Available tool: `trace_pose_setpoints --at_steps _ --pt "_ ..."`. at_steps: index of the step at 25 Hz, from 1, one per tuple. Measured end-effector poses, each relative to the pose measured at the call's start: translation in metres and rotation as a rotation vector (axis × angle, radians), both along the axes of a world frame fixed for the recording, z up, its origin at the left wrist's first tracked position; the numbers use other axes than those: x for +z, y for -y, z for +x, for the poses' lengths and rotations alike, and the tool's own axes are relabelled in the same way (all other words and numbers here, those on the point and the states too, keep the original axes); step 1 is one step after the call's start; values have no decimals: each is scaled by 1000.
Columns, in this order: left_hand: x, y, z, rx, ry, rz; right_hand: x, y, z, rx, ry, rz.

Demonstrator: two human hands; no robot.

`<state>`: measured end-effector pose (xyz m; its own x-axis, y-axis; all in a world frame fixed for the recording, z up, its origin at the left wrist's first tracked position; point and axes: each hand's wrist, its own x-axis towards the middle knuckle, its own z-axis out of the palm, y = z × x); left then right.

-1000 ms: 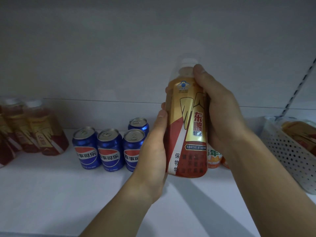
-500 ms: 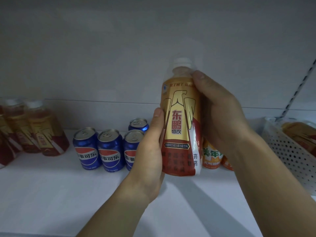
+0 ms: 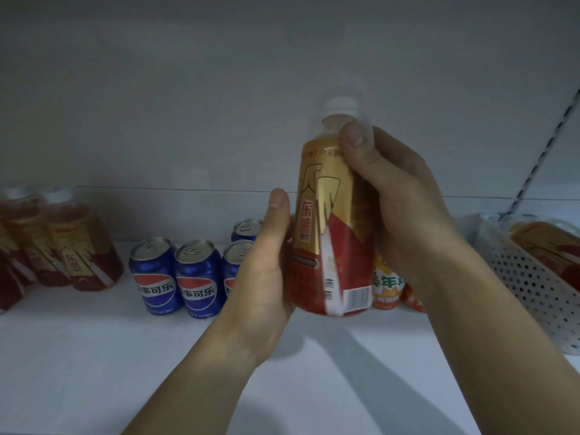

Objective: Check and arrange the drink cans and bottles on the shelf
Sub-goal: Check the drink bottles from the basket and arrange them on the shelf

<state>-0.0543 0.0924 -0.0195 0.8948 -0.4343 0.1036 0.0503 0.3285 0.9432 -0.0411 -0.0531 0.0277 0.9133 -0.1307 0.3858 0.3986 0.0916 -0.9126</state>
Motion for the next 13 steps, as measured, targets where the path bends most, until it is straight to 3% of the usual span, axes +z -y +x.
trace_pose_setpoints --at_steps 4,13 --pt "-5 4 -1 103 -3 13 -5 -1 6 60 -39 8" --pt "-5 4 -2 66 15 -18 0 1 0 148 -49 45"
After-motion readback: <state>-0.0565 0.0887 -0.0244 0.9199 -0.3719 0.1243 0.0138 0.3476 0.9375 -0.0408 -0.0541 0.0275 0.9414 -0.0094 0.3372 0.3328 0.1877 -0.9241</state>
